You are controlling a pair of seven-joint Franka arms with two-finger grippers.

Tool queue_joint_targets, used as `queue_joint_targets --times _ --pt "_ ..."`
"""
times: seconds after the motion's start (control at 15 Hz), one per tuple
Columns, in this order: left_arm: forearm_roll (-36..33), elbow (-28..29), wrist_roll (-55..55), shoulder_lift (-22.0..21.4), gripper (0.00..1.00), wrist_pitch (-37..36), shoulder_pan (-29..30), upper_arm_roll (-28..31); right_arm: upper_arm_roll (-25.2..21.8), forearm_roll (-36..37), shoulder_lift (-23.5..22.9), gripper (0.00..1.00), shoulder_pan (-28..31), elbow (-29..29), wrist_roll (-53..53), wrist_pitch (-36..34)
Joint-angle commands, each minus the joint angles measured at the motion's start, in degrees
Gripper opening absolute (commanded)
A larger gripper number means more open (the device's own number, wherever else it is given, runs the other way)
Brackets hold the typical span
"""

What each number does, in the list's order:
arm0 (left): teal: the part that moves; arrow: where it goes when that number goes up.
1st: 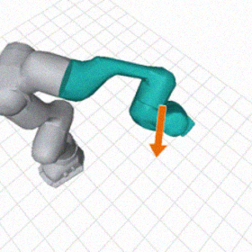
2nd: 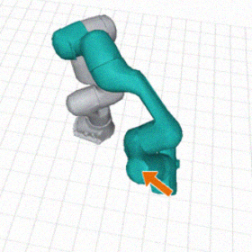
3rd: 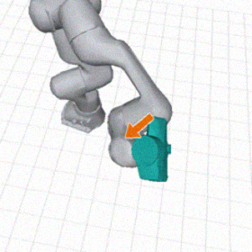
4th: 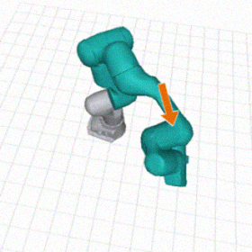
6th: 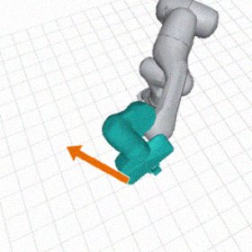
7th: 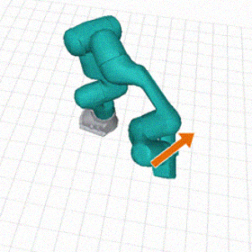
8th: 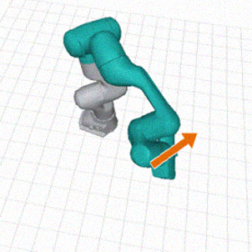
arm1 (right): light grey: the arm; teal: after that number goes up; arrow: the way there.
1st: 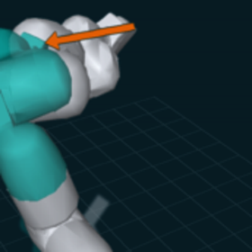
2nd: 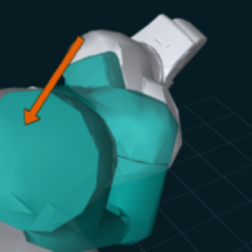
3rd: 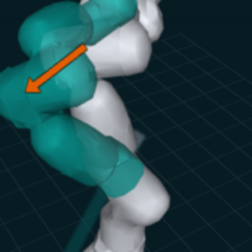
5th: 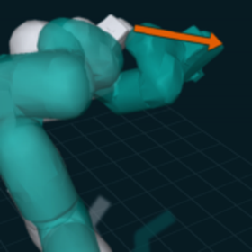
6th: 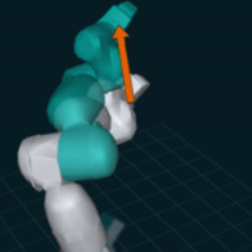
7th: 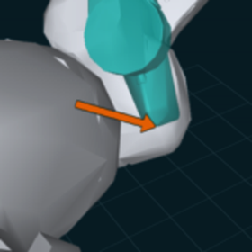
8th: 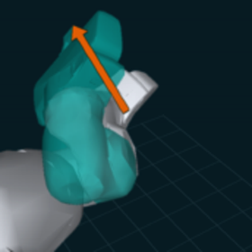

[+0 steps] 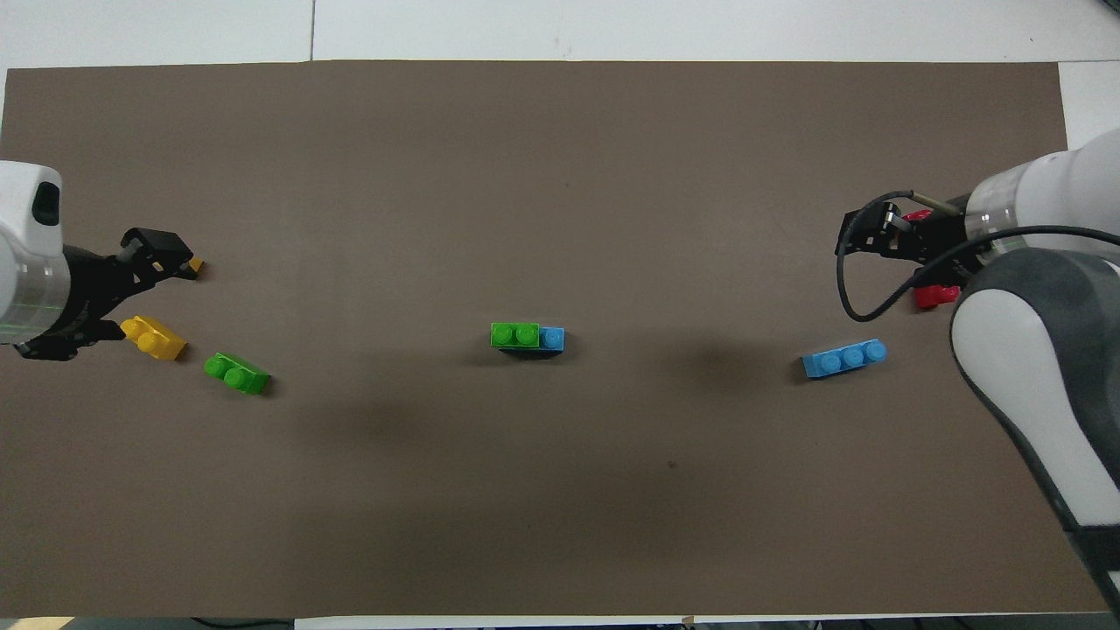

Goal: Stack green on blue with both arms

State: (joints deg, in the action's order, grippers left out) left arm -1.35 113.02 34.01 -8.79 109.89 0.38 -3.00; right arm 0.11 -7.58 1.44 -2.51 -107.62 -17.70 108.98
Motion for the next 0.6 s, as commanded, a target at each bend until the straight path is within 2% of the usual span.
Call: queue_joint_targets --times 0.0,0.27,0.4,0.53 --pt "1.1 -3.2 -14.4 1.5 1.0 -3.2 2.1 -0.3 0.6 2.9 4.3 1.0 1.5 1.8 9.0 -5.4" --pt "1.0 -4.6 -28.9 1.7 1.0 -6.7 2.3 -0.3 0.6 5.6 4.9 1.0 2.4 7.2 16.5 -12.9" --pt "1.0 -5.5 -32.3 1.8 1.0 -7.2 2.3 -0.3 0.5 5.8 4.9 1.0 3.0 8.8 18.7 -15.7" --pt "1.0 -8.9 -32.4 3.2 1.0 -10.1 2.3 -0.3 0.6 8.0 5.2 1.0 3.4 8.7 19.9 -15.9"
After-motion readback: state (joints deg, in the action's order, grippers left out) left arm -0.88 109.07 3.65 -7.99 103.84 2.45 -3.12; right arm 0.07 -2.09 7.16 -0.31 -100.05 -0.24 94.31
